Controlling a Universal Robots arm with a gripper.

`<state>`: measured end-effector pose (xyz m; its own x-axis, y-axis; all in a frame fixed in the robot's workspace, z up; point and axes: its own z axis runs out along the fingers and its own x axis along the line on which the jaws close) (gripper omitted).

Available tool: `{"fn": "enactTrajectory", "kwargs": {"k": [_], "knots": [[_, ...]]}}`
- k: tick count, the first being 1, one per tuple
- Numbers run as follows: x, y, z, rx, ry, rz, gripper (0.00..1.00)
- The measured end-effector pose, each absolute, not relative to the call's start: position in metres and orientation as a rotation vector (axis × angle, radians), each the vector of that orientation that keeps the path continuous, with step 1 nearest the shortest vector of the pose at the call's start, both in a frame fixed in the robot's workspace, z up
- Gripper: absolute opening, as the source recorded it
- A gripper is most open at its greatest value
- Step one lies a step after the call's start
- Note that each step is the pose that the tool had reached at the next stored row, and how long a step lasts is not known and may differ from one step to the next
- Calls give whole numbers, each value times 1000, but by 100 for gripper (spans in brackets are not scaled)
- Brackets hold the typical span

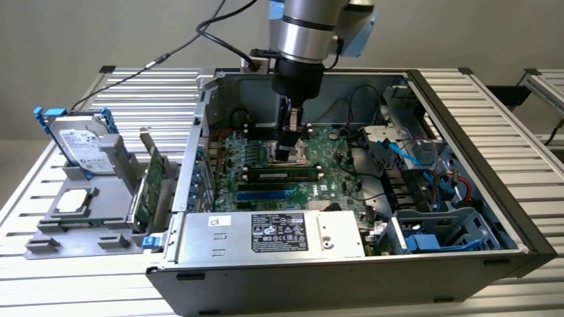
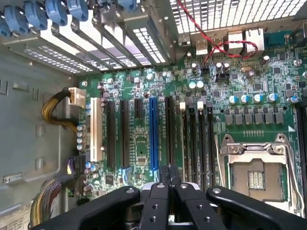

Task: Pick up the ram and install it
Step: 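Insert the ram into the slot, then press down the ram until it locks into place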

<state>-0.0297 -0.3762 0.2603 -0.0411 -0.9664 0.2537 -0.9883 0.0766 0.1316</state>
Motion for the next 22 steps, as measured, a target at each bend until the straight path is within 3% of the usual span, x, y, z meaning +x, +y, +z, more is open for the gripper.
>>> {"fn": "enactTrajectory", "kwargs": {"k": [22], "knots": [[-32, -376, 258, 2011, -2133, 90, 11]]}}
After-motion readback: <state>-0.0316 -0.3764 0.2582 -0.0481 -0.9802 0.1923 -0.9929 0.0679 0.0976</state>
